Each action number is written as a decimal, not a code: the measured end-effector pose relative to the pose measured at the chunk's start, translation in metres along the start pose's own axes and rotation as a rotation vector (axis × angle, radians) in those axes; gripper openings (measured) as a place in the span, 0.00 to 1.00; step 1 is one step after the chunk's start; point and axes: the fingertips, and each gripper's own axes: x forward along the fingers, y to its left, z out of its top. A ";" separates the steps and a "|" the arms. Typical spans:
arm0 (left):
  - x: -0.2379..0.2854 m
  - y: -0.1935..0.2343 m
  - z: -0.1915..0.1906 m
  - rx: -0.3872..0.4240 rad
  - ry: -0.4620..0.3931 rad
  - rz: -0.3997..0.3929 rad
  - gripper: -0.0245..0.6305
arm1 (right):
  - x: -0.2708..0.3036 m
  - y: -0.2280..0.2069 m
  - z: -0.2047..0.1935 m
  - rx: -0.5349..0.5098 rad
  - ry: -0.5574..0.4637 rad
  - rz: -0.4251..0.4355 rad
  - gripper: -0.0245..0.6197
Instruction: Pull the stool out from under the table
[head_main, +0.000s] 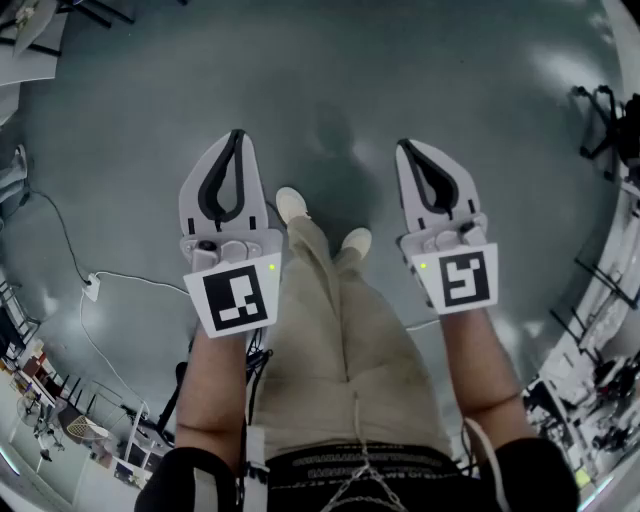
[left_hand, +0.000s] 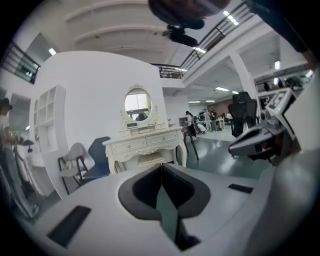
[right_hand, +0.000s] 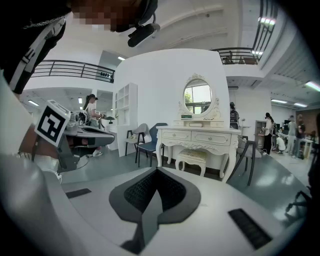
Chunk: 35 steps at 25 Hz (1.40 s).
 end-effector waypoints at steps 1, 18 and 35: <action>0.000 -0.002 -0.004 0.063 0.018 -0.021 0.05 | 0.004 0.000 0.000 0.000 -0.003 -0.001 0.04; 0.067 0.064 -0.009 -0.015 0.066 -0.051 0.05 | 0.091 -0.014 0.035 0.055 -0.011 -0.095 0.04; 0.116 0.087 -0.021 -0.032 0.106 -0.117 0.22 | 0.125 -0.050 0.021 0.066 0.032 -0.137 0.26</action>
